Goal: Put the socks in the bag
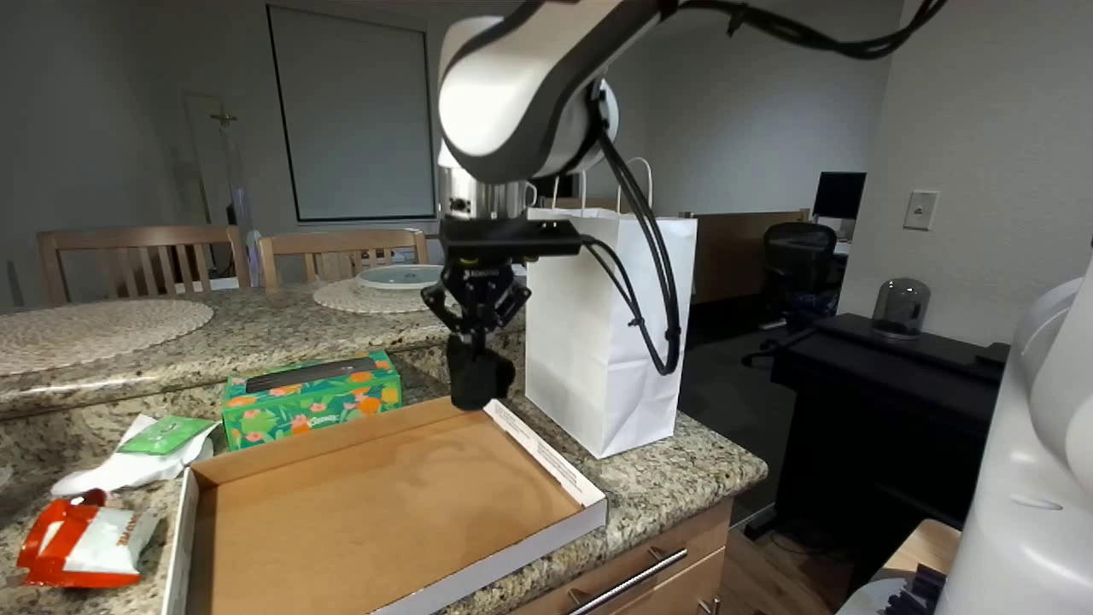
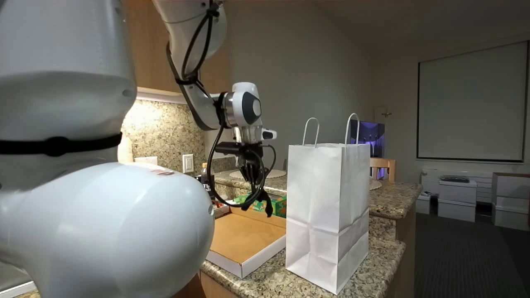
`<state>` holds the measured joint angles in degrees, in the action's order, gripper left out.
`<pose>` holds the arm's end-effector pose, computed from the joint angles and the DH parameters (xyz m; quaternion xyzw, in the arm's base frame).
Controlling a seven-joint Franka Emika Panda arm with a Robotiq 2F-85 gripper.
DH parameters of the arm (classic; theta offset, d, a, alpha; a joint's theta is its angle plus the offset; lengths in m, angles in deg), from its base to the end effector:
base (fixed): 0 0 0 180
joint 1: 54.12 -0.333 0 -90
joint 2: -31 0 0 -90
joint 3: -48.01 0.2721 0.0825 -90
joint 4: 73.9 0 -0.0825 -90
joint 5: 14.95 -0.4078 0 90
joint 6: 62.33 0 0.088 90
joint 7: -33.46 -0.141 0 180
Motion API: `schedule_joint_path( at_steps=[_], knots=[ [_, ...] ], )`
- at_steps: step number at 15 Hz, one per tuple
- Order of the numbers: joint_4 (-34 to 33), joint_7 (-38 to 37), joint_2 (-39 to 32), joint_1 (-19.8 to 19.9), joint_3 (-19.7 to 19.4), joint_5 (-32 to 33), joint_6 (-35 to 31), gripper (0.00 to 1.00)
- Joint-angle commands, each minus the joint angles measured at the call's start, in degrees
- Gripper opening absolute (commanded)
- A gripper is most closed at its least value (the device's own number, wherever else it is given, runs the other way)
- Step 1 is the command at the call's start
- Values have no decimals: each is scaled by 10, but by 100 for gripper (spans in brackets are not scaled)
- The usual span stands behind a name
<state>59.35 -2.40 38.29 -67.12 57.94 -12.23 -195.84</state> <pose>0.4908 0.2042 0.3115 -0.9927 0.0972 -0.0707 0.0063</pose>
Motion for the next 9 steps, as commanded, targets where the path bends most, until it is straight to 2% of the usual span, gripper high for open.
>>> schedule_joint_path(
  at_steps=[1, 5, 9],
  knots=[
    [-20, 12, 95, 14, 19, 15, 56, 4],
    [-140, 38, 133, 24, 20, -8, 185, 4],
    [-292, 36, 118, 53, 6, -22, 307, 4]
  ],
)
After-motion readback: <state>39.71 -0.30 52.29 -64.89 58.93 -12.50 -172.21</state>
